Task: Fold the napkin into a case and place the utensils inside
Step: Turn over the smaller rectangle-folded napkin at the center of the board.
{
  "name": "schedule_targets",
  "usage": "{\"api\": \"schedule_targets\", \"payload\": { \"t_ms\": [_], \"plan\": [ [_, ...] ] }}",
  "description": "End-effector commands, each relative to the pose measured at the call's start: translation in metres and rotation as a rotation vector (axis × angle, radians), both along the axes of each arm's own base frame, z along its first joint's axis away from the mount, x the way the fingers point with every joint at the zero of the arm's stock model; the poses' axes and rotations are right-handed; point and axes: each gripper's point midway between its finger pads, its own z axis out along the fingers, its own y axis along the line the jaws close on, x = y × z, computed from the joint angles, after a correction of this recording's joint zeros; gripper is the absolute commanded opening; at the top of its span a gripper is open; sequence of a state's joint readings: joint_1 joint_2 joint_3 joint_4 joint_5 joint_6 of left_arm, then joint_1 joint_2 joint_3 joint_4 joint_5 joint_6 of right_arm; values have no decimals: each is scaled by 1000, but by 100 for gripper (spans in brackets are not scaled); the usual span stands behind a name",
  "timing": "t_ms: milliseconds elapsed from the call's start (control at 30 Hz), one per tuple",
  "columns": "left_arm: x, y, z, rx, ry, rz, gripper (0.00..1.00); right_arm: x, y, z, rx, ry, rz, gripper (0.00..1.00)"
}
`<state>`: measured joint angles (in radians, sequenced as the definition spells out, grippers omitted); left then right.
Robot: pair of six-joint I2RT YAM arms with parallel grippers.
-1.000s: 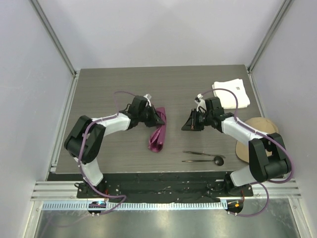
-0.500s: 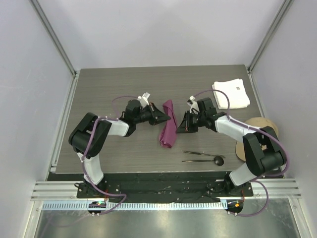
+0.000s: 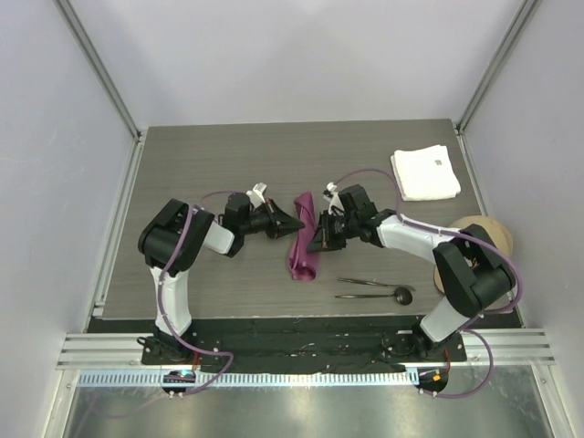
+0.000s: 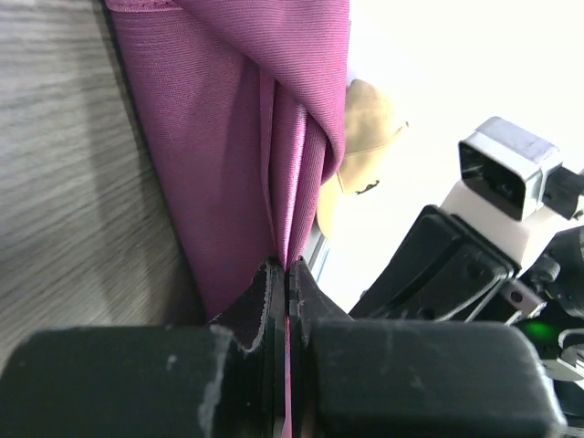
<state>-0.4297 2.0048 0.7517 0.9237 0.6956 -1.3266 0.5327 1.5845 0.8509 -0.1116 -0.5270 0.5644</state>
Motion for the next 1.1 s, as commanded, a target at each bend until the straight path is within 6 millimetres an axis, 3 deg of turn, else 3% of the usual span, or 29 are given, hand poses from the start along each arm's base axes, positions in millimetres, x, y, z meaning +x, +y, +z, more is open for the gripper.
{"api": "schedule_targets", "payload": {
  "t_ms": [0, 200, 400, 433, 467, 533, 567, 600, 633, 667, 700, 767, 833, 900, 1000, 1067],
  "plan": [
    [7, 8, 12, 5, -91, -14, 0, 13, 26, 12, 25, -48, 3, 4],
    [7, 21, 6, 28, -81, 6, 2, 7, 48, 4, 30, -33, 35, 4],
    [1, 40, -1, 95, -72, 43, 15, 0, 68, -12, 25, 13, 76, 4],
    [-1, 45, -7, 120, -57, 63, 22, -2, 71, -16, 18, 22, 81, 4],
    [3, 54, 1, 145, -93, 87, 29, 0, 72, -15, 22, 17, 76, 4],
    [-4, 66, -6, 218, -56, 101, 37, 2, 77, -5, 46, 4, 89, 4],
    [2, 75, 6, 278, -132, 131, 40, 4, 76, -2, 37, -1, 93, 4],
    [-6, 81, 1, 335, -84, 122, 44, 10, 76, 8, 39, -35, 99, 4],
    [-2, 84, 10, 362, -110, 127, 61, 14, 74, 15, 44, -51, 102, 5],
    [0, 91, 11, 419, -108, 151, 63, 23, 61, 29, 47, -71, 73, 5],
    [1, 95, 27, 438, -157, 155, 63, 29, 54, 37, 45, -100, 67, 6],
    [2, 98, 40, 460, -167, 160, 64, 41, 31, 54, 31, -138, 19, 7],
    [9, 100, 51, 494, -193, 161, 64, 42, 21, 57, 5, -163, 29, 8],
    [14, 94, 57, 480, -219, 137, 63, 34, 21, 53, 6, -137, 62, 8],
    [34, 71, 66, 386, -252, 81, 46, 20, 30, 43, 54, -99, 94, 8],
    [45, 57, 55, 333, -231, 67, 42, 13, 39, 42, 92, -85, 108, 8]
  ]
}}
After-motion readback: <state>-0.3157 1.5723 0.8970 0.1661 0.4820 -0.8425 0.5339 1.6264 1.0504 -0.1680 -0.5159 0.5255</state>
